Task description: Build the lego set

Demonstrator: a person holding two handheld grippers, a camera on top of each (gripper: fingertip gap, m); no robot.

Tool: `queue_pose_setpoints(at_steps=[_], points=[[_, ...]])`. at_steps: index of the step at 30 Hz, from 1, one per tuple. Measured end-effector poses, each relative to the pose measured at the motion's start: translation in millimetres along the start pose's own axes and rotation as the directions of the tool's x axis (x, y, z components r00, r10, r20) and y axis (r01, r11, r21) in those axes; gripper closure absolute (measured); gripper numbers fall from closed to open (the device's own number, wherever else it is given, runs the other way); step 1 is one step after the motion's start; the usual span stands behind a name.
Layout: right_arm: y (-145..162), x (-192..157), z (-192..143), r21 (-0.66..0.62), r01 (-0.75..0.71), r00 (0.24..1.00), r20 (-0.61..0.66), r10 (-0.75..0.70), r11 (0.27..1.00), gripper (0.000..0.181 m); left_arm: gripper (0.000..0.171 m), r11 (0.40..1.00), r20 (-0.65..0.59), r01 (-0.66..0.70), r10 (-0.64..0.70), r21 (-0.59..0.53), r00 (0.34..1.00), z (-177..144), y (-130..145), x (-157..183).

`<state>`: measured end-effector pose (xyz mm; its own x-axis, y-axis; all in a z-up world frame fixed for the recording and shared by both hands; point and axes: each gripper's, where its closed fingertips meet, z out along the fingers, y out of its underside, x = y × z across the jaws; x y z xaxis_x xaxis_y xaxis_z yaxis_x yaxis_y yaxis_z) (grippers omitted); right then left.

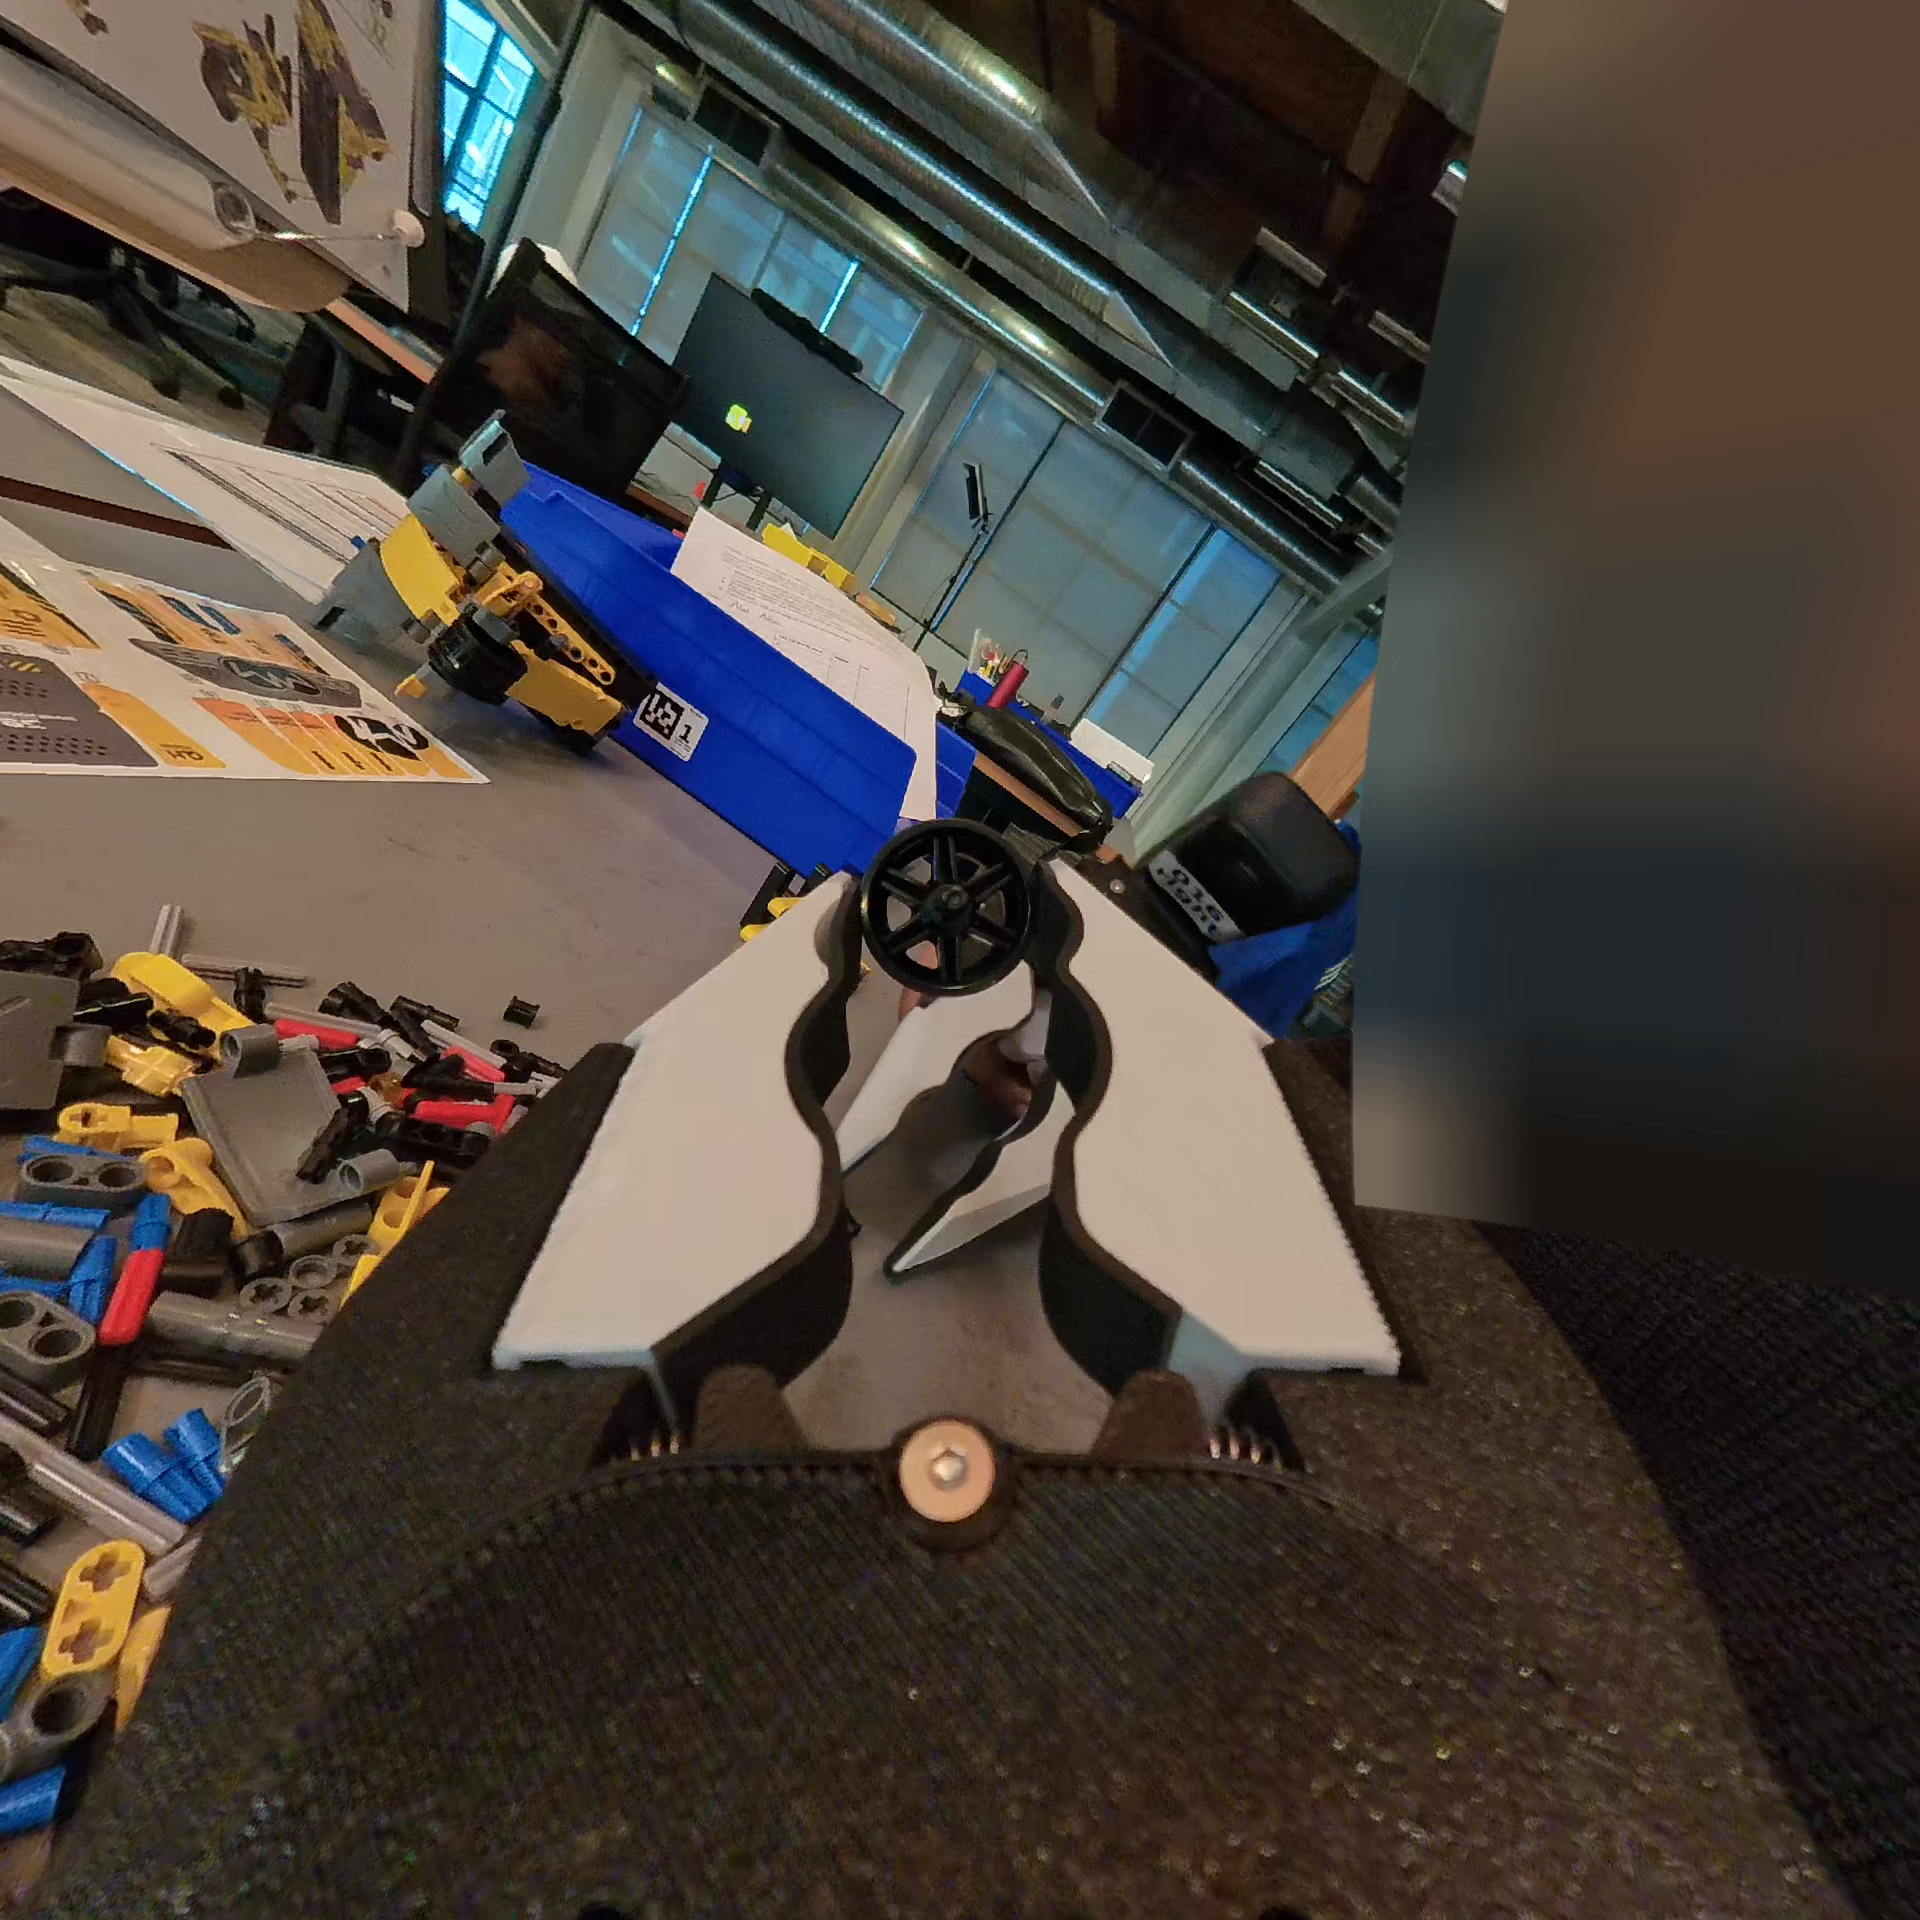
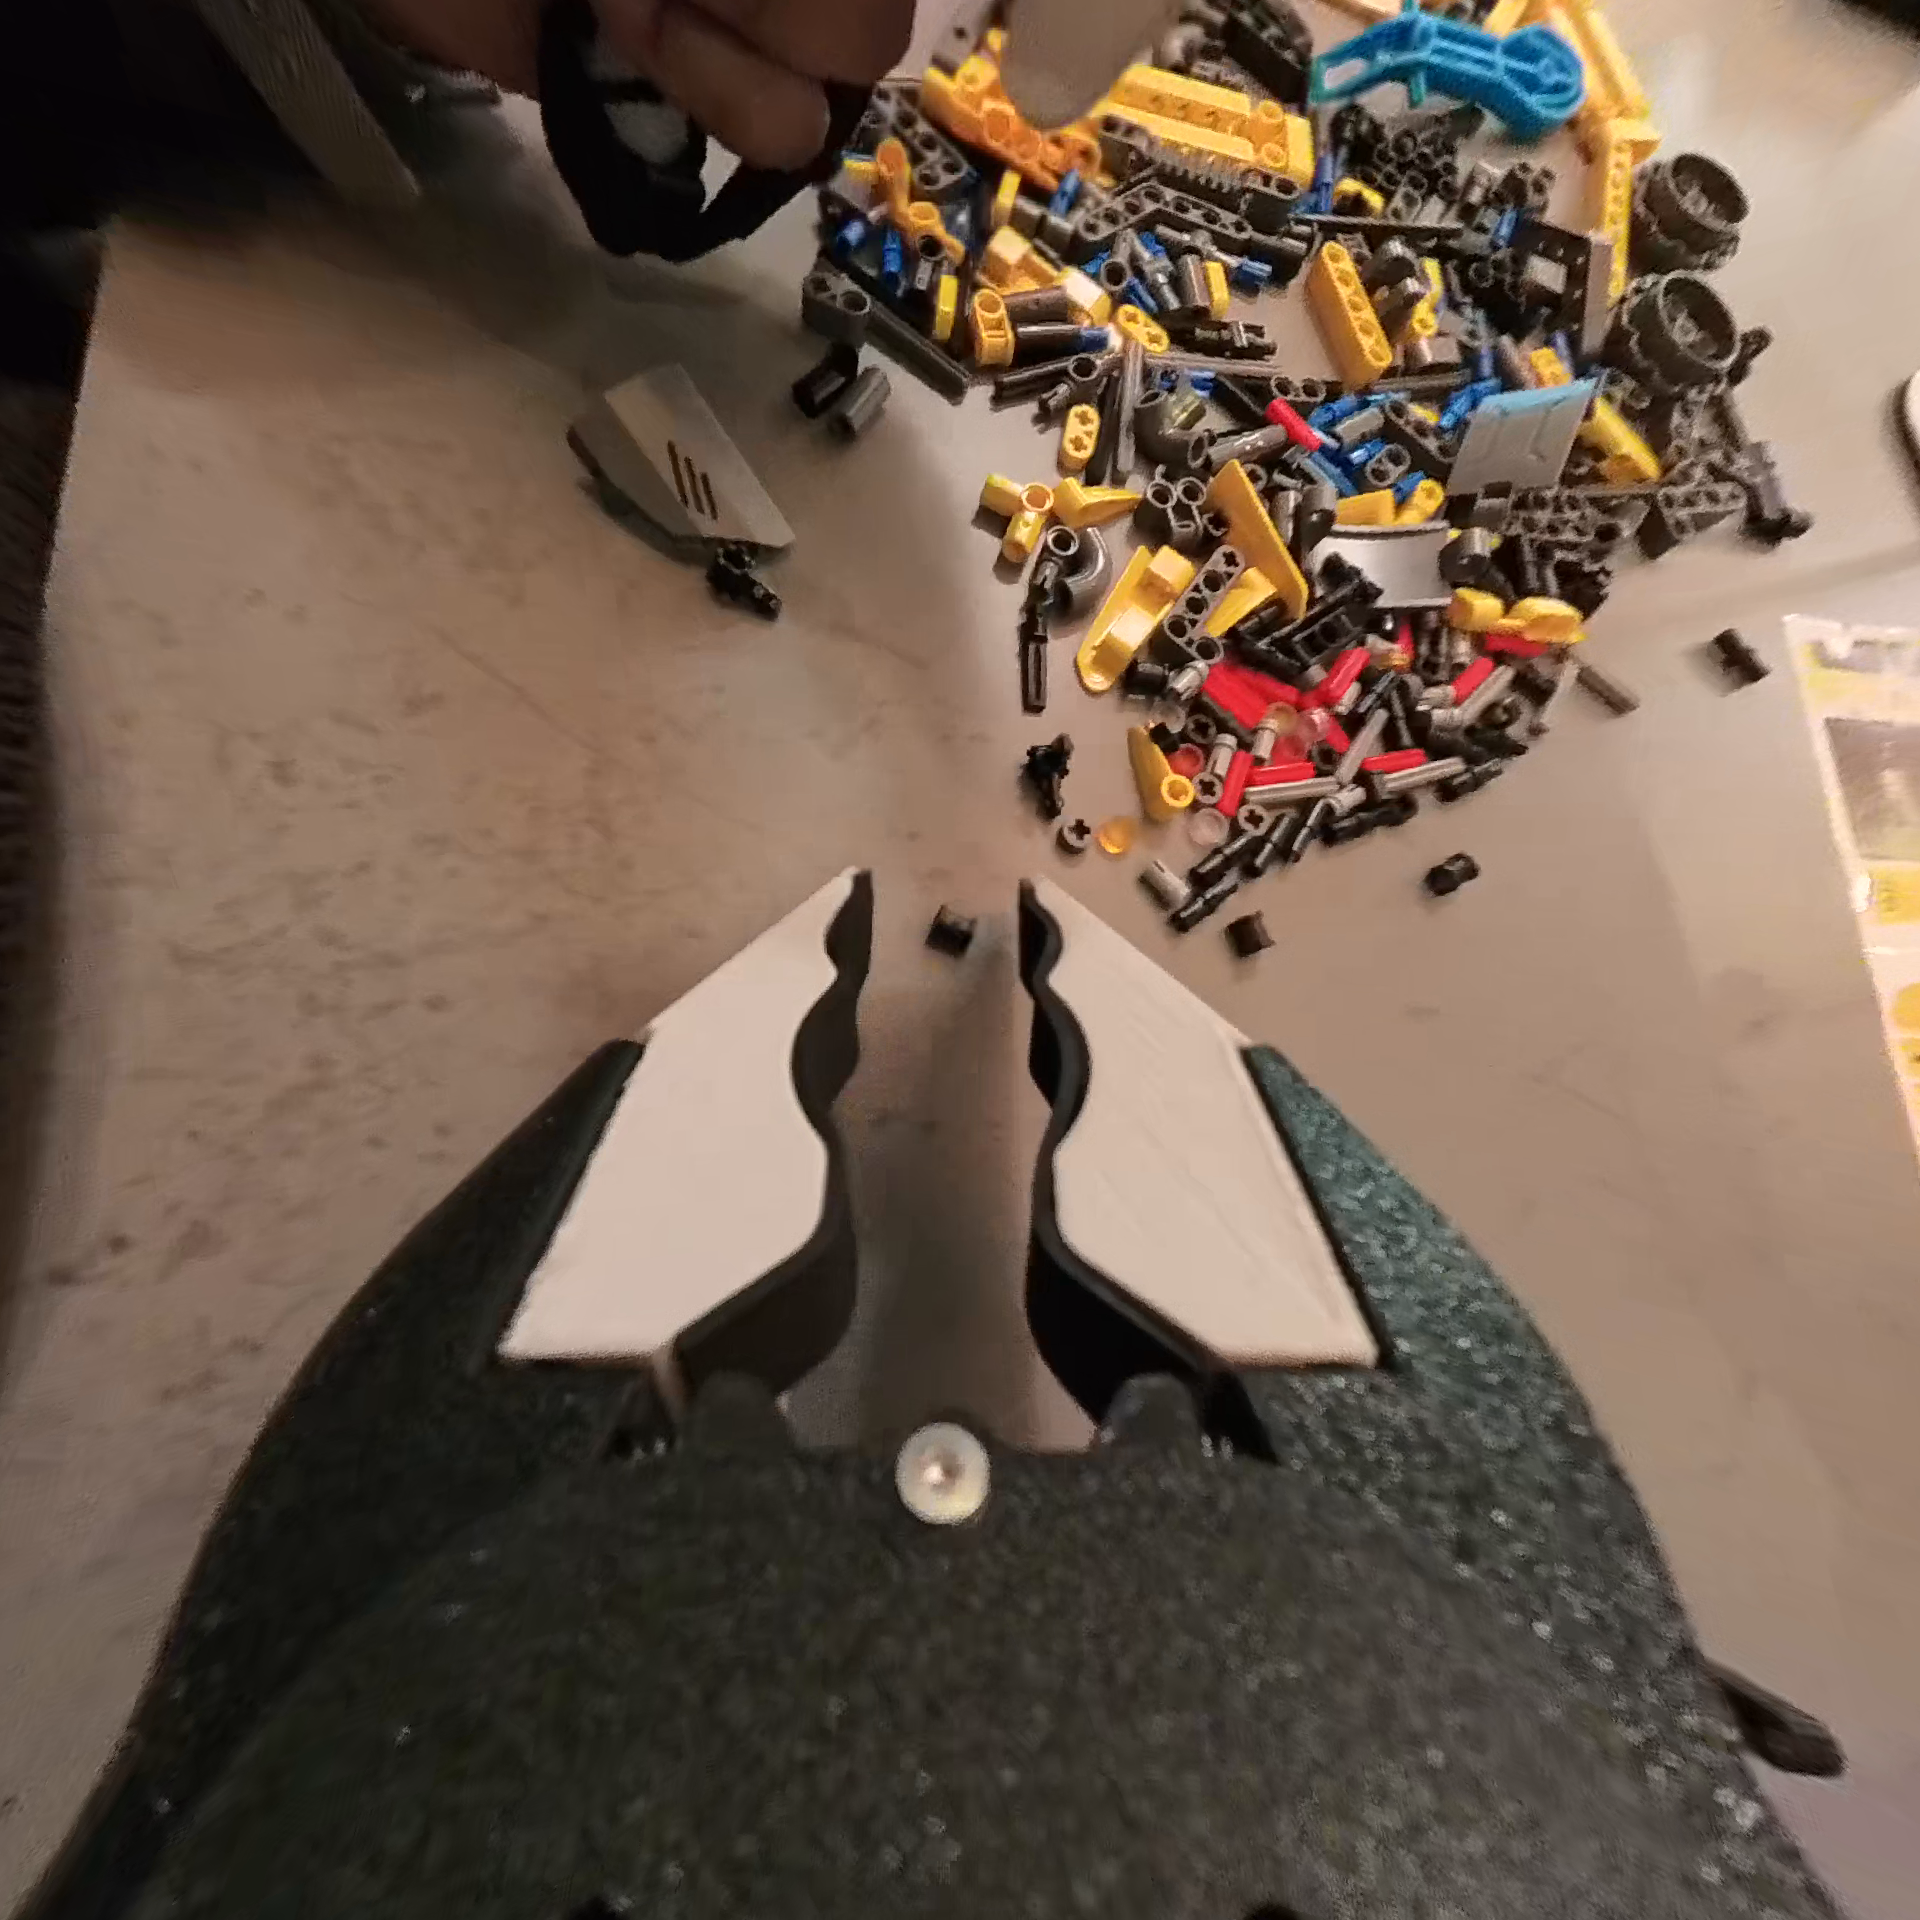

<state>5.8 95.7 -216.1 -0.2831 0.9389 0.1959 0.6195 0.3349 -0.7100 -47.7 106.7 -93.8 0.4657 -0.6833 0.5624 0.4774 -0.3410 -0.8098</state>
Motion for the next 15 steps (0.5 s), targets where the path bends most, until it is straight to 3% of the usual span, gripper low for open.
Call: queue_pose_setpoints(at_steps=[7, 15], points=[[7.0, 0.5, -2.7, -0.012, -0.22, 0.967, 0.131, 0.22, 0.975, 0.155, 0.142, 1.0, -0.006, 0.002, -0.002, 0.0, 1.0, 0.0, 0.1, 1.2], [9.5, 0.3, -0.6, -0.019, -0.224, 0.965, 0.135, 0.225, 0.974, 0.173, 0.142, 1.0, -0.013, 0.006, -0.006, 0.003, 1.0, 0.0, -0.2, 2.4]])
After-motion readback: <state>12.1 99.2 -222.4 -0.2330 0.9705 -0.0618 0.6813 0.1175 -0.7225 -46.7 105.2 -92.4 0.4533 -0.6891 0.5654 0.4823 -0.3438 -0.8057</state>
